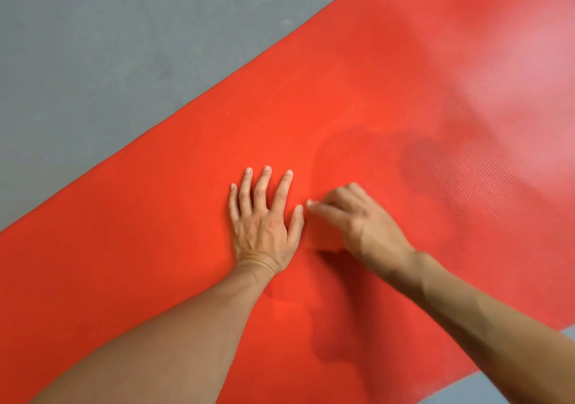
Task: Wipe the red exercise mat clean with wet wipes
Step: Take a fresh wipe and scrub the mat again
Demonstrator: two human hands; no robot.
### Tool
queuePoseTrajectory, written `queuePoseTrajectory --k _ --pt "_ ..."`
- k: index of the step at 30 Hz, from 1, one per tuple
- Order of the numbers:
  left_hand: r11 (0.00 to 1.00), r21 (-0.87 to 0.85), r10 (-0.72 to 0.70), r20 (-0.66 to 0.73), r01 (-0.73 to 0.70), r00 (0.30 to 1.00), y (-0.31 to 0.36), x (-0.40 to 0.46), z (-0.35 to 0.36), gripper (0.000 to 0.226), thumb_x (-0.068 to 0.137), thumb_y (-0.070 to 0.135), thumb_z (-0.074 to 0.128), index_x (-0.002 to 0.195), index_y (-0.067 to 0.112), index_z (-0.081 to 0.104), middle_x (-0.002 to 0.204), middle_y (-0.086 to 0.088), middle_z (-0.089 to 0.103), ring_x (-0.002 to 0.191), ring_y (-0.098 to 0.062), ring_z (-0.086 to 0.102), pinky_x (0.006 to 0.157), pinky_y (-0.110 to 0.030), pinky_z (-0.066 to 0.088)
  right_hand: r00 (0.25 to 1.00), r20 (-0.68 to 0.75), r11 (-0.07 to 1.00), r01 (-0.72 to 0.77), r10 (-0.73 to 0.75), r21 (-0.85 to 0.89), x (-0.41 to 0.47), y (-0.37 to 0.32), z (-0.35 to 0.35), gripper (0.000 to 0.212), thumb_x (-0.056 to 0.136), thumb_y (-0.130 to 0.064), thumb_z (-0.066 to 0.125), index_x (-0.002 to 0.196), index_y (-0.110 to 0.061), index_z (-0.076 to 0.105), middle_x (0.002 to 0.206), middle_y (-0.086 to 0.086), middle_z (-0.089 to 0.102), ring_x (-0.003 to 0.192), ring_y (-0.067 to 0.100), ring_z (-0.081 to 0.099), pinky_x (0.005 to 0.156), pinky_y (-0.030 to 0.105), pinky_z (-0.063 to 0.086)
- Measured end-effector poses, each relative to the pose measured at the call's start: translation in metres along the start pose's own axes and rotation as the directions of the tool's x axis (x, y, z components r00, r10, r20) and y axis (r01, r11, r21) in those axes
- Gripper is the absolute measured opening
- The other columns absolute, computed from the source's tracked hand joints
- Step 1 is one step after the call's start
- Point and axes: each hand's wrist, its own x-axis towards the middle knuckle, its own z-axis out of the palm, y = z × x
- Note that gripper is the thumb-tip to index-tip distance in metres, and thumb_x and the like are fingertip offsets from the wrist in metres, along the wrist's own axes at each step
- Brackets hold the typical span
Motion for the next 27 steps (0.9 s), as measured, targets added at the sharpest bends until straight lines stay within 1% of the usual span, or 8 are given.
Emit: queuePoseTrajectory --k 2,6,13,15,19,23,25,27 --pt "1.0 -0.007 -0.004 -0.003 0.004 1.0 0.001 0.0 0.0 0.062 0.098 0.052 0.05 0.156 0.033 0.046 0.164 -0.006 0.039 0.157 -0.035 0.023 0.125 -0.059 0.019 0.971 -0.17 0.981 -0.183 0.17 -0.061 0.014 0.031 -0.012 0.038 0.099 -0.011 0.045 0.129 -0.012 0.07 0.1 0.01 0.061 0.09 0.033 0.052 0.08 0.046 0.048" --pt "1.0 -0.008 -0.003 0.005 0.003 1.0 0.001 0.0 0.0 0.061 0.098 0.052 0.05 0.156 0.033 0.046 0.164 -0.005 0.039 0.157 -0.035 0.023 0.124 -0.06 0.019 0.777 -0.381 0.85 -0.526 0.5 0.043 0.033 0.039 -0.006 0.045 0.09 0.012 0.058 0.126 -0.013 0.071 0.098 0.008 0.057 0.093 0.03 0.048 0.079 0.042 0.047" --pt "1.0 -0.009 -0.004 -0.011 0.004 1.0 -0.001 -0.001 0.0 0.061 0.098 0.052 0.049 0.157 0.034 0.046 0.164 -0.006 0.039 0.157 -0.034 0.023 0.125 -0.059 0.019 0.999 -0.028 0.999 -0.029 0.03 0.033 0.009 -0.002 0.005 0.043 0.107 -0.021 0.034 0.131 -0.01 0.068 0.1 0.006 0.06 0.086 0.027 0.051 0.077 0.039 0.049" --pt "1.0 -0.012 -0.007 -0.017 0.006 1.0 0.0 0.0 0.001 0.061 0.098 0.051 0.05 0.156 0.034 0.046 0.163 -0.005 0.04 0.157 -0.034 0.023 0.124 -0.059 0.02 0.981 -0.146 0.991 -0.134 0.128 -0.03 0.02 0.024 -0.003 0.042 0.096 -0.009 0.044 0.128 -0.013 0.071 0.099 0.008 0.06 0.089 0.03 0.052 0.081 0.038 0.045" --pt "1.0 -0.016 -0.004 -0.015 0.004 1.0 -0.001 0.001 0.001 0.061 0.098 0.051 0.051 0.156 0.034 0.046 0.163 -0.005 0.04 0.157 -0.035 0.023 0.124 -0.06 0.02 0.741 -0.423 0.84 -0.532 0.521 0.103 0.036 0.028 -0.002 0.034 0.097 -0.001 0.054 0.12 -0.014 0.074 0.094 0.009 0.057 0.092 0.03 0.049 0.081 0.04 0.045" --pt "1.0 -0.016 0.001 0.009 -0.001 1.0 -0.001 -0.002 0.0 0.061 0.099 0.05 0.049 0.157 0.033 0.045 0.164 -0.006 0.039 0.157 -0.036 0.023 0.124 -0.06 0.019 0.955 -0.172 0.969 -0.226 0.24 0.101 0.003 -0.034 0.027 0.036 0.105 -0.02 0.043 0.128 -0.008 0.068 0.097 0.008 0.058 0.086 0.027 0.05 0.075 0.039 0.047" --pt "1.0 -0.012 0.002 0.01 -0.002 1.0 -0.001 -0.003 0.0 0.061 0.099 0.049 0.049 0.158 0.033 0.044 0.165 -0.006 0.038 0.157 -0.036 0.022 0.124 -0.06 0.02 0.993 -0.033 0.991 -0.109 0.112 0.079 -0.002 -0.026 0.019 0.041 0.107 -0.023 0.037 0.132 -0.009 0.067 0.1 0.006 0.059 0.086 0.025 0.049 0.073 0.039 0.05" --pt "1.0 -0.016 -0.003 0.008 0.003 1.0 -0.001 -0.001 -0.001 0.061 0.098 0.047 0.05 0.157 0.033 0.045 0.164 -0.006 0.039 0.157 -0.035 0.023 0.124 -0.06 0.02 0.974 -0.124 0.982 -0.191 0.189 -0.004 0.008 0.006 0.005 0.039 0.1 -0.011 0.045 0.132 -0.012 0.068 0.099 0.007 0.058 0.089 0.027 0.049 0.075 0.042 0.049"
